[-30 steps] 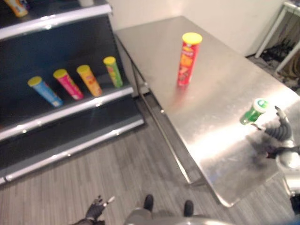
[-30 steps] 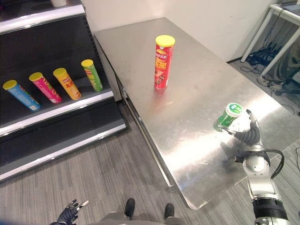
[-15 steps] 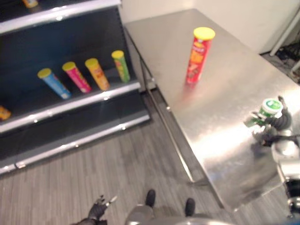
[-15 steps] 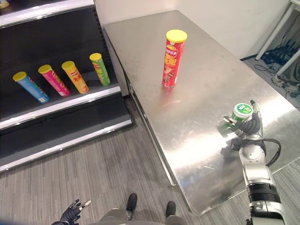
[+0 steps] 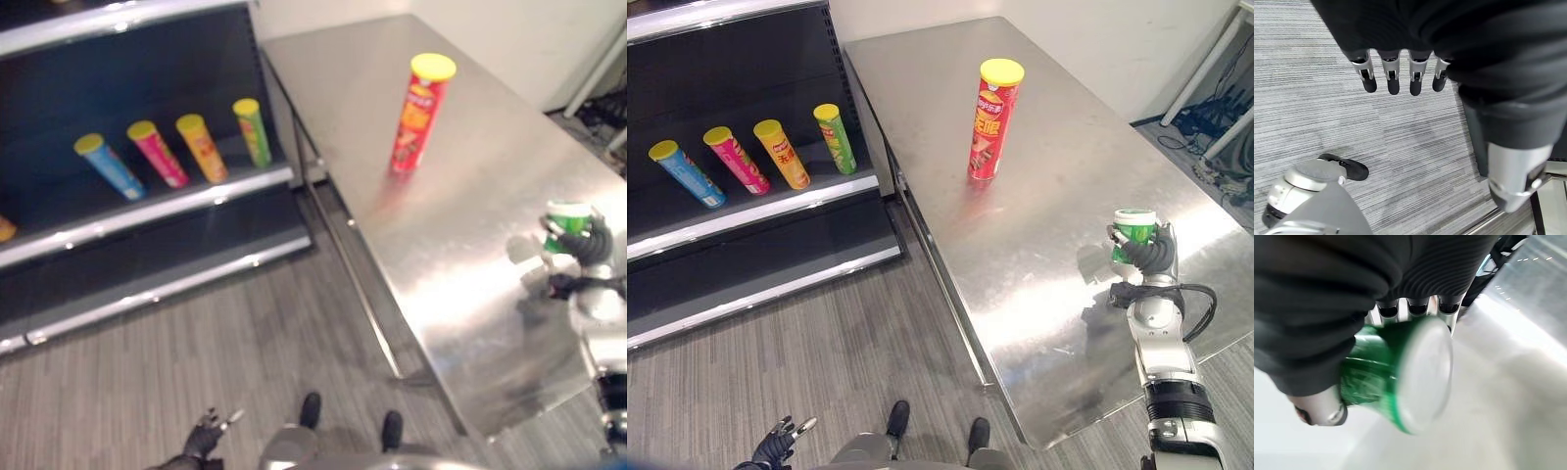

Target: Put the goods on the table back onto the shelves and tidy them up.

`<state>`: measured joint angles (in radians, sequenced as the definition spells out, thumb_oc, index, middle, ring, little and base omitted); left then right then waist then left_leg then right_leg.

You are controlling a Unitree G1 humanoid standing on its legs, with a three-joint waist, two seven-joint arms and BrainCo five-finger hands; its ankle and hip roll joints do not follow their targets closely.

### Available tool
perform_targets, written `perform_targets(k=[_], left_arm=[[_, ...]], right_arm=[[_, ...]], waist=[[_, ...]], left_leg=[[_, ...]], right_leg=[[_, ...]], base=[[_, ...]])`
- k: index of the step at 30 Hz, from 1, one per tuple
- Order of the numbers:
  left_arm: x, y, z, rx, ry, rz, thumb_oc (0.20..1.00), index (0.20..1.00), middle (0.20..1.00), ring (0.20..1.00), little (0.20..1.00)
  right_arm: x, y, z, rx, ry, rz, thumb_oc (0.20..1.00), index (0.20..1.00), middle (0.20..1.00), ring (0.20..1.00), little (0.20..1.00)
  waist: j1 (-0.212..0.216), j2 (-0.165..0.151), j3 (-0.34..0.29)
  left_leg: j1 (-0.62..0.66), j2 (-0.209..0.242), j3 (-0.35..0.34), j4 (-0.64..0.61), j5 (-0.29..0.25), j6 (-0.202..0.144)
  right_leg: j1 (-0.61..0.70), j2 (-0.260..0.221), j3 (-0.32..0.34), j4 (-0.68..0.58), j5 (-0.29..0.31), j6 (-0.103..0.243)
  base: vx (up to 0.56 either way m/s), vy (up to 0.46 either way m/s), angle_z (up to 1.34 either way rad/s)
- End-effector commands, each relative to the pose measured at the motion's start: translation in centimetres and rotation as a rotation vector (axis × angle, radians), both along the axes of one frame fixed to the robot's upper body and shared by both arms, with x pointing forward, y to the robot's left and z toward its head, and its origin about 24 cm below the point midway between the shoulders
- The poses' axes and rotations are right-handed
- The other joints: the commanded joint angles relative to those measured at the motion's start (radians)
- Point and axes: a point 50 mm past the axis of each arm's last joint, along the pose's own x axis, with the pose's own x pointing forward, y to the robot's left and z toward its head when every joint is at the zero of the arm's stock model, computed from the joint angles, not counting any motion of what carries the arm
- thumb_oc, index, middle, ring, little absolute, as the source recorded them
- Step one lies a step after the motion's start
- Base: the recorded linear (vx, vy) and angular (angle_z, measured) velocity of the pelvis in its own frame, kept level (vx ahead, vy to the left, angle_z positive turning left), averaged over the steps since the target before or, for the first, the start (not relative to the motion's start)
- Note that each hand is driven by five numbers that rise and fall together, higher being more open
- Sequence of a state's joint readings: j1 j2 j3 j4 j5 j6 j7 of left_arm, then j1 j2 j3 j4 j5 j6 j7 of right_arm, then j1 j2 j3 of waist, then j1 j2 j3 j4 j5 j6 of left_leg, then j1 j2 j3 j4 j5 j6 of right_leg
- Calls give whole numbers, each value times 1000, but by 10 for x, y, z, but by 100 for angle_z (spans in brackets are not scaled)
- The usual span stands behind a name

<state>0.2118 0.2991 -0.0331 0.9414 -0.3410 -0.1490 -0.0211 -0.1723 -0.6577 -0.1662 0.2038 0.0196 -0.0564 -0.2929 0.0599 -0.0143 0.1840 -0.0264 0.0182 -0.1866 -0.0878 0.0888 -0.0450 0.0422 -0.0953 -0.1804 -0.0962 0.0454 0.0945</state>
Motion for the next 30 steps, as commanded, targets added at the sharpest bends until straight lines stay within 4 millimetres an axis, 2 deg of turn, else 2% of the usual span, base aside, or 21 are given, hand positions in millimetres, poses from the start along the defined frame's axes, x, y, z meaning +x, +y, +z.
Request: perform_targets(k=[1, 2, 3, 4, 5, 9, 10, 12, 13, 14, 15, 16, 17, 21, 24, 26, 27, 29, 30], left_arm=[[24, 17, 10, 68, -55, -6, 1000, 1000, 1000, 1000, 1000], [24, 17, 10, 69, -55, -7, 1000, 1000, 1000, 1000, 1000], [22, 15, 9, 61, -56, 8, 1000, 1000, 1000, 1000, 1000], [22, 13, 8, 57, -54, 14, 1000, 1000, 1000, 1000, 1000], [21, 10, 6, 45, -54, 19, 1000, 1000, 1000, 1000, 1000], [22, 8, 6, 31, -63, 30, 1000, 1000, 1000, 1000, 1000], [25, 8, 8, 25, -78, 37, 1000, 1000, 1000, 1000, 1000], [27, 7, 8, 19, -90, 44, 1000, 1000, 1000, 1000, 1000], [32, 5, 10, 8, -112, 47, 1000, 1000, 1000, 1000, 1000], [32, 4, 10, 8, -114, 47, 1000, 1000, 1000, 1000, 1000], [35, 2, 10, -3, -123, 58, 1000, 1000, 1000, 1000, 1000], [35, 2, 10, -3, -123, 58, 1000, 1000, 1000, 1000, 1000], [36, 3, 10, 3, -123, 58, 1000, 1000, 1000, 1000, 1000], [40, 3, 11, 23, -124, 37, 1000, 1000, 1000, 1000, 1000], [38, 2, 10, 28, -111, 8, 1000, 1000, 1000, 1000, 1000], [38, -1, 9, 25, -108, -6, 1000, 1000, 1000, 1000, 1000], [41, 1, 11, 36, -113, -19, 1000, 1000, 1000, 1000, 1000], [41, 4, 12, 48, -113, -19, 1000, 1000, 1000, 1000, 1000], [41, 7, 14, 56, -116, -16, 1000, 1000, 1000, 1000, 1000]], right_arm=[[-16, 19, 86, -115, -430, 148, 200, 200, 200, 200, 200], [-17, 19, 86, -115, -430, 147, 200, 200, 200, 200, 200], [-26, 34, 108, -144, -569, 193, 200, 200, 200, 200, 200], [-28, 40, 116, -147, -619, 221, 200, 200, 200, 200, 200], [-30, 55, 130, -104, -722, 312, 200, 200, 200, 200, 200], [-29, 73, 141, -34, -793, 434, 200, 200, 200, 200, 200], [-26, 83, 147, -6, -812, 501, 200, 200, 200, 200, 200], [-24, 89, 151, 13, -827, 542, 200, 200, 200, 200, 200], [-21, 96, 158, -14, -831, 571, 200, 200, 200, 200, 200], [-22, 98, 162, -29, -843, 575, 200, 200, 200, 200, 200], [-26, 101, 168, -65, -861, 589, 200, 200, 200, 200, 200], [-26, 101, 168, -66, -861, 589, 200, 200, 200, 200, 200], [-28, 100, 171, -88, -871, 579, 200, 200, 200, 200, 200], [-35, 100, 184, -151, -912, 553, 200, 200, 200, 200, 200], [-37, 98, 188, -168, -924, 537, 200, 200, 200, 200, 200], [-35, 99, 187, -170, -905, 540, 200, 200, 200, 200, 200], [-33, 97, 184, -159, -889, 532, 200, 200, 200, 200, 200], [-27, 98, 179, -124, -856, 537, 200, 200, 200, 200, 200], [-21, 99, 176, -103, -831, 538, 200, 200, 200, 200, 200]], waist=[[17, -36, -30], [17, -36, -29], [24, -34, -36], [28, -34, -38], [44, -35, -42], [62, -36, -40], [73, -37, -33], [81, -39, -22], [90, -44, -13], [93, -44, -11], [100, -40, -7], [97, -39, -8], [99, -39, -9], [88, -36, -20], [75, -4, -59], [69, 3, -79], [71, -5, -86], [75, -18, -88], [79, -19, -90]], left_leg=[[43, 60, 8, 1, -124, -31], [43, 61, 7, 1, -125, -32], [47, 76, 4, 3, -123, -41], [48, 82, 1, 4, -119, -46], [46, 96, -12, 9, -107, -58], [30, 106, -43, 12, -91, -68], [9, 101, -64, 29, -85, -71], [-17, 93, -73, 63, -93, -75], [-69, 81, -79, 103, -87, -83], [-84, 89, -73, 112, -84, -89], [-99, 122, -48, 103, -62, -100], [-99, 122, -51, 99, -59, -100], [-100, 153, -29, 81, -48, -109], [-131, 220, 20, 66, -15, -122], [-82, 232, 51, 40, -32, -129], [-68, 201, 61, 40, -57, -117], [-61, 166, 70, 47, -81, -101], [-54, 94, 78, 67, -121, -55], [-46, 51, 87, 73, -138, -28]], right_leg=[[62, -17, -6, 21, -128, 20], [62, -17, -6, 21, -129, 19], [72, -5, -11, 21, -139, 10], [76, 2, -12, 22, -143, 6], [85, 20, -21, 19, -152, -6], [89, 36, -35, 14, -161, -20], [89, 43, -42, 13, -165, -27], [90, 44, -50, 15, -170, -33], [86, 35, -81, 10, -170, -33], [89, 31, -98, 9, -170, -33], [99, 21, -129, 11, -167, -28], [98, 21, -132, 11, -167, -28], [104, 12, -146, 15, -170, -22], [106, -45, -182, 30, -166, 5], [114, -92, -204, 34, -146, 34], [104, -147, -211, 42, -110, 57], [100, -197, -220, 55, -78, 77], [79, -284, -214, 102, -2, 105], [65, -338, -221, 146, 46, 106]], base=[[-19, -75, 3], [-26, -134, 2], [-23, -113, 4], [-52, -207, 6], [-53, -156, 12], [-43, -88, 25], [-56, -67, 34], [-81, -34, 35], [-107, 5, 79], [-82, 107, 92], [-8, 101, 91], [6, 156, 63], [2, 152, 75], [0, 287, 56], [69, 428, 34], [40, 519, 18], [22, 486, 32], [12, 574, 37], [8, 481, 14]])
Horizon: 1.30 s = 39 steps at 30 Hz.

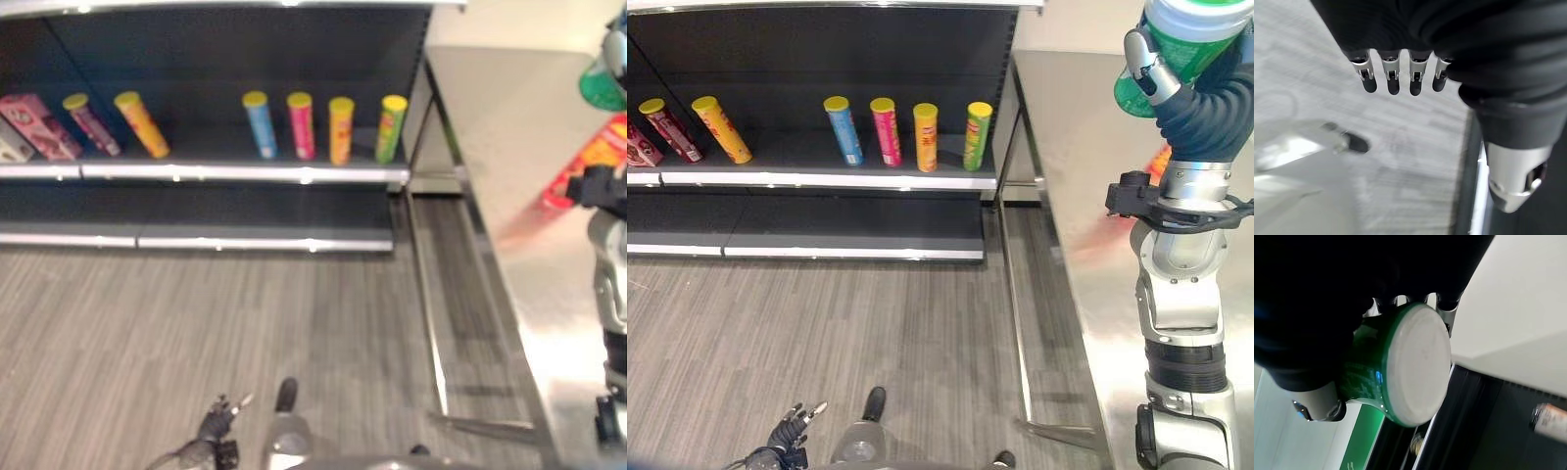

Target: Put the goods on the table back onto the shelves and tidy them up.

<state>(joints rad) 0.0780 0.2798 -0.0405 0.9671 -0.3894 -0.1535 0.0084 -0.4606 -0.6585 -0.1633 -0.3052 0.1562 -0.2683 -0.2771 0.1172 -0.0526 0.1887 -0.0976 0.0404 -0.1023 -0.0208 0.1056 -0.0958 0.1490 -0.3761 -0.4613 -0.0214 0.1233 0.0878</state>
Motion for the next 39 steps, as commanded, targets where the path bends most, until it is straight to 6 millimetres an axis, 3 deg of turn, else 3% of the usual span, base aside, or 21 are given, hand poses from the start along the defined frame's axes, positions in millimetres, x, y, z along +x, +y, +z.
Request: perform_targets(k=[1, 4, 5, 6, 7, 8, 9, 10, 11, 12, 15, 19, 21, 22, 23, 26, 28, 31, 33, 36, 39], left_arm=[[-7, 15, 6, 75, -3, -36, 1000, 1000, 1000, 1000, 1000], [-10, 21, 7, 92, 12, -41, 1000, 1000, 1000, 1000, 1000], [-10, 26, 8, 105, 21, -47, 1000, 1000, 1000, 1000, 1000], [-11, 27, 8, 106, 31, -61, 1000, 1000, 1000, 1000, 1000], [-10, 26, 8, 104, 29, -61, 1000, 1000, 1000, 1000, 1000], [-10, 27, 8, 102, 30, -73, 1000, 1000, 1000, 1000, 1000], [-10, 27, 8, 100, 30, -72, 1000, 1000, 1000, 1000, 1000], [-12, 26, 6, 93, 50, -82, 1000, 1000, 1000, 1000, 1000], [-12, 26, 6, 91, 49, -81, 1000, 1000, 1000, 1000, 1000], [-13, 26, 5, 90, 55, -79, 1000, 1000, 1000, 1000, 1000], [-10, 25, 5, 87, 49, -85, 1000, 1000, 1000, 1000, 1000], [-9, 24, 8, 87, 33, -100, 1000, 1000, 1000, 1000, 1000], [-9, 26, 9, 93, 33, -103, 1000, 1000, 1000, 1000, 1000], [-8, 25, 10, 92, 25, -109, 1000, 1000, 1000, 1000, 1000], [-8, 25, 10, 89, 23, -112, 1000, 1000, 1000, 1000, 1000], [-8, 27, 12, 77, 3, -68, 1000, 1000, 1000, 1000, 1000], [-12, 29, 11, 74, 13, -35, 1000, 1000, 1000, 1000, 1000], [-16, 29, 9, 58, 20, -16, 1000, 1000, 1000, 1000, 1000], [-21, 30, 7, 61, 42, -21, 1000, 1000, 1000, 1000, 1000], [-25, 32, 6, 67, 67, -22, 1000, 1000, 1000, 1000, 1000], [-32, 32, 4, 67, 84, -16, 1000, 1000, 1000, 1000, 1000]], right_arm=[[9, 1, 9, -34, 12, -5, 200, 200, 200, 200, 200], [15, 3, 6, -13, 41, 26, 200, 200, 200, 200, 200], [18, -2, 4, -10, 70, 18, 200, 200, 200, 200, 200], [20, -8, 5, -24, 92, 0, 200, 200, 200, 200, 200], [20, -8, 6, -26, 91, 0, 200, 200, 200, 200, 200], [22, -9, 14, -36, 85, 16, 200, 200, 200, 200, 200], [22, -8, 14, -37, 84, 18, 200, 200, 200, 200, 200], [27, -8, 24, -49, 82, 35, 200, 200, 200, 200, 200], [27, -7, 24, -50, 81, 37, 200, 200, 200, 200, 200], [30, -8, 32, -59, 75, 32, 200, 200, 200, 200, 200], [36, -5, 42, -73, 70, 35, 200, 200, 200, 200, 200], [41, -5, 44, -78, 90, 42, 200, 200, 200, 200, 200], [42, -6, 41, -81, 112, 41, 200, 200, 200, 200, 200], [43, -7, 38, -85, 124, 41, 200, 200, 200, 200, 200], [43, -6, 36, -85, 134, 50, 200, 200, 200, 200, 200], [48, 5, 40, -110, 134, 83, 200, 200, 200, 200, 200], [58, 9, 44, -110, 157, 81, 200, 200, 200, 200, 200], [66, 11, 48, -103, 180, 85, 200, 200, 200, 200, 200], [70, 10, 50, -99, 194, 74, 200, 200, 200, 200, 200], [75, 4, 47, -99, 221, 31, 200, 200, 200, 200, 200], [81, 1, 46, -91, 243, 4, 200, 200, 200, 200, 200]], waist=[[22, 16, -94], [33, 15, -87], [21, 13, -83], [1, 14, -81], [4, 17, -83], [-1, 11, -78], [-1, 14, -79], [-10, -6, -67], [-10, -3, -67], [-13, -22, -53], [-22, -39, -31], [-22, -53, -34], [-22, -43, -55], [-27, -37, -69], [-36, -38, -75], [-10, -26, -54], [16, -41, -30], [35, -49, -25], [45, -55, -28], [61, -32, -36], [100, -13, -36]], left_leg=[[25, 23, 5, 8, -155, 26], [45, -6, 14, 9, -173, 50], [45, -26, -12, 8, -167, 66], [51, -44, -48, 6, -159, 74], [48, -39, -46, 4, -158, 72], [56, -54, -65, 0, -155, 80], [56, -51, -64, -1, -156, 79], [79, -73, -80, -5, -163, 90], [79, -70, -80, -5, -166, 89], [104, -100, -96, 2, -175, 96], [153, -134, -123, 14, -206, 101], [203, -134, -144, 29, -259, 96], [231, -87, -138, 45, -302, 72], [241, -43, -136, 86, -334, 45], [230, -30, -131, 139, -338, 24], [150, -21, -119, 398, -248, -16], [34, -25, -101, 554, -163, 2], [-15, 5, -57, 505, -188, 24], [-33, 31, -38, 378, -215, 19], [-95, 56, -32, 180, -105, -15], [-153, 16, -82, 28, -46, -27]], right_leg=[[-44, -63, 63, 74, -33, 115], [-56, -94, 59, 138, -33, 102], [-92, -58, 138, 196, -41, 78], [-125, 47, 243, 189, -116, 65], [-134, 51, 247, 195, -117, 61], [-161, 133, 295, 149, -159, 53], [-161, 136, 296, 147, -159, 51], [-222, 226, 316, 91, -142, 44], [-221, 229, 316, 89, -142, 43], [-272, 287, 310, 44, -99, 44], [-331, 338, 263, -3, -45, 51], [-289, 329, 226, -25, -39, 31], [-268, 335, 210, -8, -55, 15], [-241, 336, 187, 1, -83, 3], [-224, 331, 171, 6, -100, -4], [-155, 354, 186, 2, -133, -32], [-120, 345, 197, -9, -154, -48], [-97, 333, 214, -15, -172, -46], [-84, 317, 220, -22, -185, -37], [-46, 316, 233, -40, -212, -33], [1, 322, 267, -58, -239, -30]], base=[[9, 427, 2], [36, 268, -14], [155, 270, 2], [147, 260, 62], [181, 180, 79], [83, 53, 85], [197, 88, 41], [117, 18, 31], [233, 52, 11], [209, 42, 29], [241, 25, 36], [297, -59, 46], [434, -190, 48], [471, -218, 61], [454, -192, 73], [196, -54, 39], [176, -57, -14], [167, -14, -23], [206, 45, 3], [249, 121, 4], [287, 139, 0]])
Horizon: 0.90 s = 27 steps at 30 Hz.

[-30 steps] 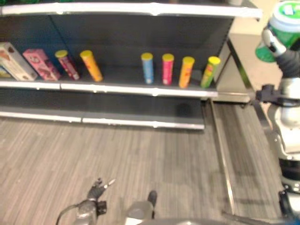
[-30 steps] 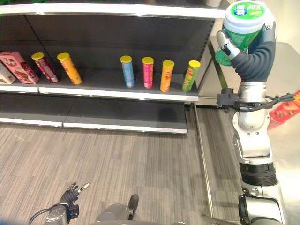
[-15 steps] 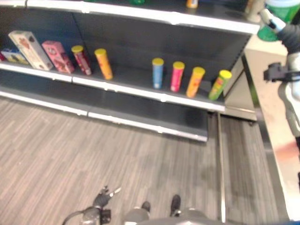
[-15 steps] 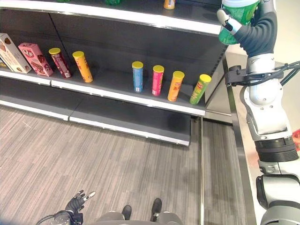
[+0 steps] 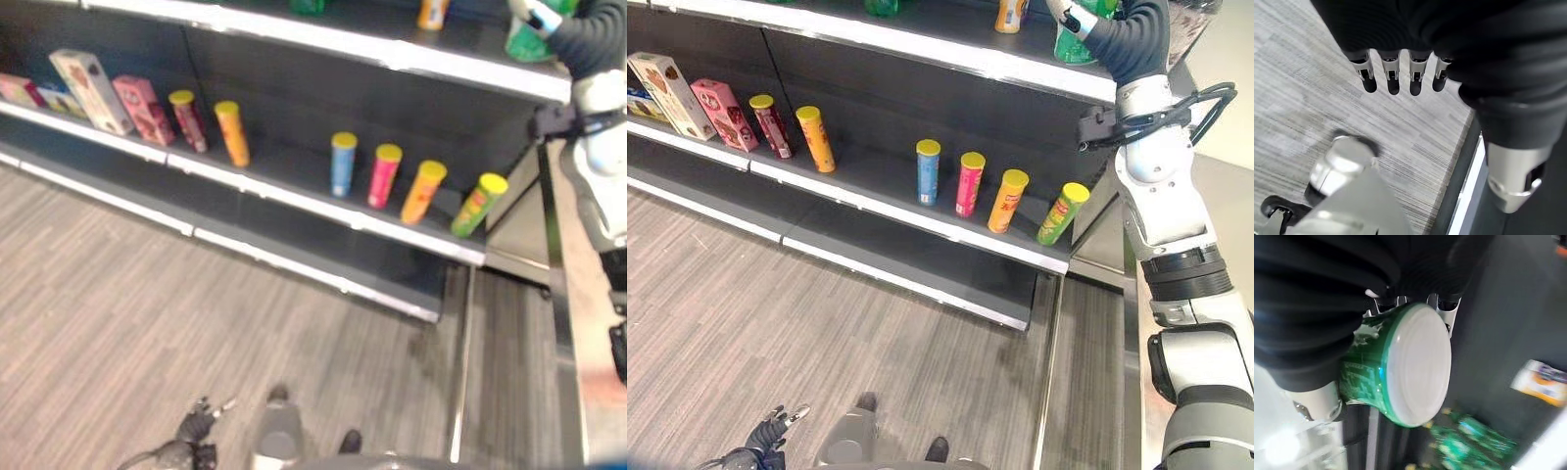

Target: Put the goods on the table back onto the shelves and tidy them up.

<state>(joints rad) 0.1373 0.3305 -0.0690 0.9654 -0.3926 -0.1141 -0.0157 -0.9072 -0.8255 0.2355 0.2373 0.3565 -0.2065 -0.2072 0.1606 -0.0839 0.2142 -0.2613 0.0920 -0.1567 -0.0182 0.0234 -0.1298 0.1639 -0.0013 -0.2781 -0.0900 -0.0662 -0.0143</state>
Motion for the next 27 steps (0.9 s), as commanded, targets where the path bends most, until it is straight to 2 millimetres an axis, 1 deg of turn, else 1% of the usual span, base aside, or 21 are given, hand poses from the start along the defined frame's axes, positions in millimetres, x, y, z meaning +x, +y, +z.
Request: perform_targets(k=[1, 2, 3, 4, 5, 6, 7, 8, 10, 11, 12, 13, 14, 15, 17, 18, 19, 20, 22, 25, 27], left_arm=[[-7, 18, 7, 56, -12, 0, 1000, 1000, 1000, 1000, 1000], [-7, 18, 7, 56, -12, 0, 1000, 1000, 1000, 1000, 1000], [-13, 20, 6, 62, 9, -2, 1000, 1000, 1000, 1000, 1000], [-14, 20, 6, 62, 9, -2, 1000, 1000, 1000, 1000, 1000], [-16, 20, 5, 63, 14, -5, 1000, 1000, 1000, 1000, 1000], [-16, 20, 5, 63, 14, -5, 1000, 1000, 1000, 1000, 1000], [-16, 21, 5, 71, 17, -5, 1000, 1000, 1000, 1000, 1000], [-16, 24, 6, 82, 19, -13, 1000, 1000, 1000, 1000, 1000], [-15, 27, 8, 95, 12, -12, 1000, 1000, 1000, 1000, 1000], [-12, 29, 11, 105, -3, -16, 1000, 1000, 1000, 1000, 1000], [-6, 31, 14, 116, -21, -27, 1000, 1000, 1000, 1000, 1000], [-6, 31, 14, 117, -21, -27, 1000, 1000, 1000, 1000, 1000], [-2, 35, 18, 129, -44, -31, 1000, 1000, 1000, 1000, 1000], [3, 36, 22, 133, -68, -29, 1000, 1000, 1000, 1000, 1000], [9, 36, 25, 126, -97, -20, 1000, 1000, 1000, 1000, 1000], [4, 34, 18, 145, -33, -19, 1000, 1000, 1000, 1000, 1000], [10, 37, 24, 151, -81, -27, 1000, 1000, 1000, 1000, 1000], [16, 33, 26, 130, -112, -21, 1000, 1000, 1000, 1000, 1000], [15, 28, 23, 109, -116, 4, 1000, 1000, 1000, 1000, 1000], [6, 18, 14, 86, -72, -4, 1000, 1000, 1000, 1000, 1000], [4, 16, 12, 83, -60, -9, 1000, 1000, 1000, 1000, 1000]], right_arm=[[-6, -9, 23, 12, -75, -37, 200, 200, 200, 200, 200], [-6, -9, 23, 12, -75, -37, 200, 200, 200, 200, 200], [-1, -3, 25, 11, -59, -27, 200, 200, 200, 200, 200], [-1, -3, 25, 10, -59, -26, 200, 200, 200, 200, 200], [1, 0, 23, 7, -50, -23, 200, 200, 200, 200, 200], [1, 0, 23, 7, -50, -23, 200, 200, 200, 200, 200], [3, 2, 20, 7, -42, -23, 200, 200, 200, 200, 200], [4, 3, 17, 5, -39, -27, 200, 200, 200, 200, 200], [5, 5, 11, -3, -24, -35, 200, 200, 200, 200, 200], [4, 6, 11, -15, -32, -40, 200, 200, 200, 200, 200], [1, 8, 13, -22, -53, -45, 200, 200, 200, 200, 200], [1, 8, 13, -22, -53, -46, 200, 200, 200, 200, 200], [-3, 6, 8, 8, -70, -44, 200, 200, 200, 200, 200], [-6, 6, 10, -5, -86, -55, 200, 200, 200, 200, 200], [-10, 7, 14, -10, -115, -57, 200, 200, 200, 200, 200], [-4, -9, 1, 16, -86, -147, 200, 200, 200, 200, 200], [-8, -11, 19, -16, -124, -175, 200, 200, 200, 200, 200], [-14, 6, 24, -19, -165, -91, 200, 200, 200, 200, 200], [-12, 7, 15, 10, -135, -79, 200, 200, 200, 200, 200], [-29, 11, -3, 19, -160, -39, 200, 200, 200, 200, 200], [-31, 10, -8, 22, -155, -39, 200, 200, 200, 200, 200]], waist=[[67, 23, -59], [67, 23, -58], [91, 43, -73], [92, 44, -72], [102, 55, -91], [102, 54, -90], [105, 56, -102], [105, 50, -112], [106, 45, -118], [102, 42, -117], [89, 44, -107], [92, 43, -107], [79, 55, -103], [70, 62, -99], [52, 68, -93], [19, 67, -61], [11, 57, -53], [11, 48, -51], [16, 30, -56], [5, 27, -78], [2, 28, -82]], left_leg=[[-4, -53, -50, -2, 48, -1], [-3, -53, -49, -3, 48, -1], [-4, -69, -83, -46, 58, -3], [-2, -68, -81, -47, 57, -3], [23, -66, -107, -40, 86, 3], [24, -66, -106, -40, 86, 3], [42, -74, -108, -23, 91, 16], [48, -84, -98, -9, 79, 29], [67, -104, -80, 10, 56, 55], [81, -120, -72, 14, 41, 75], [103, -136, -58, 21, 29, 103], [102, -137, -55, 21, 29, 104], [129, -128, -49, 11, 14, 119], [147, -120, -49, -2, 9, 120], [171, -108, -43, -27, 0, 121], [195, -103, -26, -40, -13, 118], [192, -112, -45, -10, -25, 117], [187, -118, -53, 3, -26, 115], [204, -111, -43, 1, -38, 112], [228, -93, -43, -7, -57, 103], [232, -89, -46, -8, -59, 100]], right_leg=[[-1, -52, 95, 9, -58, 75], [0, -53, 95, 9, -58, 75], [33, -60, 141, 9, -74, 93], [33, -60, 143, 9, -74, 92], [51, -84, 156, 8, -71, 113], [52, -85, 156, 7, -71, 113], [52, -127, 167, 16, -60, 136], [53, -160, 178, 33, -48, 154], [22, -217, 195, 98, -6, 179], [-7, -252, 209, 160, 60, 194], [-58, -283, 233, 263, 147, 196], [-61, -284, 237, 266, 146, 197], [-98, -303, 218, 329, 181, 179], [-125, -295, 194, 320, 165, 167], [-172, -253, 148, 239, 119, 161], [-251, -167, 133, 123, 100, 168], [-222, -172, 169, 106, 102, 191], [-225, -161, 195, 109, 104, 187], [-201, -167, 197, 99, 106, 175], [-151, -168, 155, 48, 100, 168], [-137, -167, 142, 41, 99, 168]], base=[[195, 95, -20], [418, 290, -66], [305, 232, -75], [515, 443, -73], [210, 211, -82], [388, 440, -76], [292, 353, -76], [385, 470, -21], [235, 319, -29], [189, 351, -50], [134, 271, -48], [152, 265, -25], [130, 149, -12], [160, 155, -5], [104, -17, -19], [104, -96, -14], [118, -95, 2], [133, -49, 45], [152, -54, 77], [151, -59, -5], [72, -35, 6]])
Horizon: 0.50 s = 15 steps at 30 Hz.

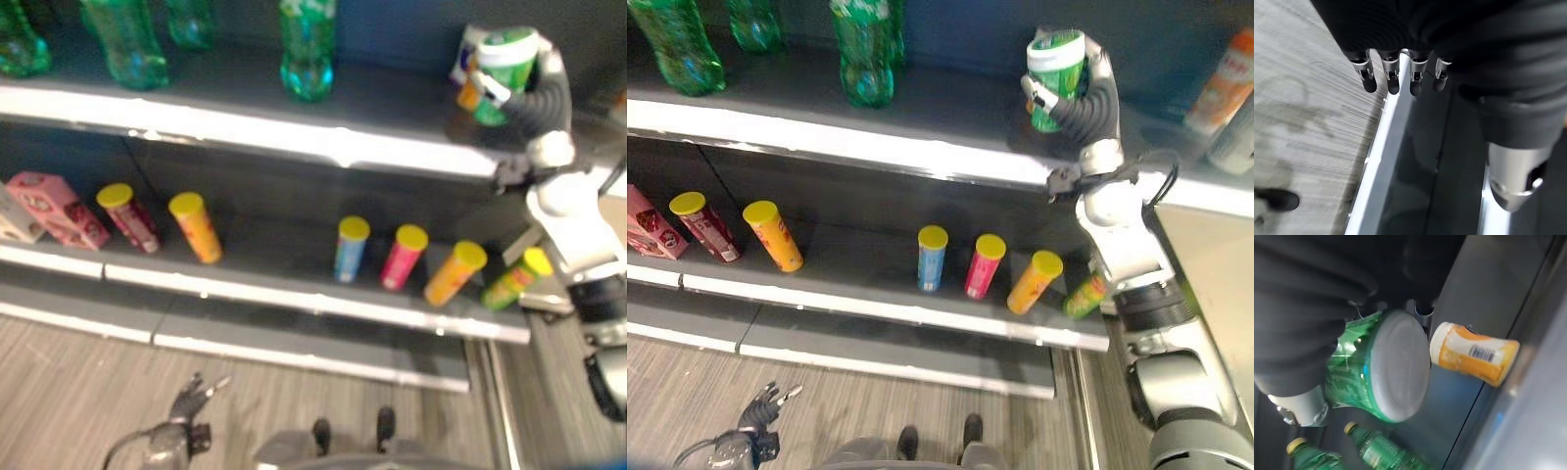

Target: Put the goods on the table back onto the shelves and tidy them up.

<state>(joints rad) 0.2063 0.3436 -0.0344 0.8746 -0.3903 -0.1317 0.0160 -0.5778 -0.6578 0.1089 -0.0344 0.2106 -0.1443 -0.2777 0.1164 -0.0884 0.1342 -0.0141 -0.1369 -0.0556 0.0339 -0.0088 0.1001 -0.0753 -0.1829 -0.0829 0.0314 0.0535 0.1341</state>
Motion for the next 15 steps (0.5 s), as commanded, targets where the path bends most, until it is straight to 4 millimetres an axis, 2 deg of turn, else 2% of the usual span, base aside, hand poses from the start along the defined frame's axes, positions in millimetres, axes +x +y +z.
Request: perform_targets(k=[1, 9, 15], left_arm=[[9, 6, 3, 37, -6, -44, 1000, 1000, 1000, 1000, 1000], [-12, 1, -9, 30, 92, -12, 1000, 1000, 1000, 1000, 1000], [-17, -1, -12, 25, 113, 0, 1000, 1000, 1000, 1000, 1000]], right_arm=[[-9, -2, 54, -58, -216, -26, 200, 200, 200, 200, 200], [-11, 13, 35, -58, -192, 5, 200, 200, 200, 200, 200], [-7, 26, 30, -32, -159, 73, 200, 200, 200, 200, 200]], waist=[[45, 32, -6], [33, 38, -26], [30, 37, -31]], left_leg=[[-13, 142, -149, -62, -30, -131], [7, 162, -134, -68, -47, -136], [20, 169, -119, -78, -49, -136]], right_leg=[[108, 14, -55, -84, -23, 20], [142, 13, -56, -104, -44, 16], [149, 10, -51, -110, -44, 17]], base=[[79, -41, 26], [38, -1, 7], [19, 24, -5]])
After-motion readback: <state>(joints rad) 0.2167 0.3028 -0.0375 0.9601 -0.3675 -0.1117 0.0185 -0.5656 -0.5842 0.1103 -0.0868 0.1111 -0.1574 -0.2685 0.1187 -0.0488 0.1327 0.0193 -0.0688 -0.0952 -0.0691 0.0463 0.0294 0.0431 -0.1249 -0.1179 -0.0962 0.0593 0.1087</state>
